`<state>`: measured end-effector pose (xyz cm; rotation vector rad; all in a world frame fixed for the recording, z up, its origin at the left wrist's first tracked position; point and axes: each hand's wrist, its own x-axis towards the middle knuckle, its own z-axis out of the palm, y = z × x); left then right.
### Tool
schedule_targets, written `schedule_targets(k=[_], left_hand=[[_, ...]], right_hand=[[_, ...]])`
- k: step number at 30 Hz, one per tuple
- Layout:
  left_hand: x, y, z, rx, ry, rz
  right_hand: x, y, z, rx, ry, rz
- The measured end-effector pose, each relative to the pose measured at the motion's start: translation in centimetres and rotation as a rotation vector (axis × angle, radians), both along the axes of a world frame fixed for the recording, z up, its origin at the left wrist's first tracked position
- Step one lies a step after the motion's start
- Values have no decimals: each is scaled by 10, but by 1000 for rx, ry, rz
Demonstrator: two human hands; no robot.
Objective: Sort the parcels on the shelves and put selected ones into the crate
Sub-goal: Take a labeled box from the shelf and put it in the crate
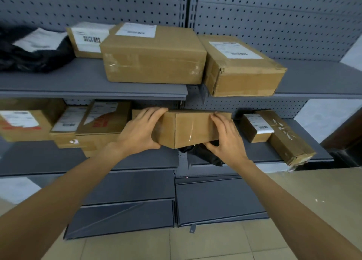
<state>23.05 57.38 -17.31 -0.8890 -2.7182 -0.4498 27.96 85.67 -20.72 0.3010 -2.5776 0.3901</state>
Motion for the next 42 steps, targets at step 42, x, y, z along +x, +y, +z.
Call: schedule_targets(k=[42], left_hand=[[36,-45,136,-40,-673,-94]], right_hand=[[69,-63,76,-617,-546,239]])
